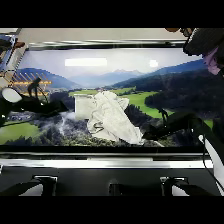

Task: Fold the clothes and pants, and hang the long-sleeved shirts on hangers.

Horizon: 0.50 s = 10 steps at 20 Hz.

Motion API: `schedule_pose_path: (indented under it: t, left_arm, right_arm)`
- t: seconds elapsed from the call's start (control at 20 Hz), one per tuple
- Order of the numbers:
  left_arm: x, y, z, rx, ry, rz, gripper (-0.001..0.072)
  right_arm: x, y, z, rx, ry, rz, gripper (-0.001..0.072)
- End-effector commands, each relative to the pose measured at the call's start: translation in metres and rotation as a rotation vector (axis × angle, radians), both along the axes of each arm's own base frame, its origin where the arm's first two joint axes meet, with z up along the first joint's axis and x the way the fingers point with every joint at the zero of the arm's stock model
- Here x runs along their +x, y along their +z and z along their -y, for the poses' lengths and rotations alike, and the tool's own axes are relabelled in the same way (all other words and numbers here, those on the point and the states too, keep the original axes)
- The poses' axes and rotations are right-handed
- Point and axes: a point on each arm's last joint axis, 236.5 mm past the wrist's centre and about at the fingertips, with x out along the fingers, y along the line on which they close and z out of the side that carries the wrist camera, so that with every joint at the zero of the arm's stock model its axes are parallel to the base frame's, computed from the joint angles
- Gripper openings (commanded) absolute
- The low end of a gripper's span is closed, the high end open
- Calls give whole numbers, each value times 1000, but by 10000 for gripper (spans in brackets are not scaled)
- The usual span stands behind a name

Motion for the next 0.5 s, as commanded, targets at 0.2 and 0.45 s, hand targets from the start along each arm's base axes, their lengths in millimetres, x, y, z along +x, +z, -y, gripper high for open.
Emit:
schedule_pose_path:
  t: [0.2, 0.45]
  left_arm:
    - [23, -78, 23, -119, 33, 1, 599]
    - [26, -93, 25, -123, 26, -2, 599]
  right_arm:
    - [-13, 32, -4, 23, 35, 39, 36]
    - [-10, 43, -4, 17, 11, 72, 36]
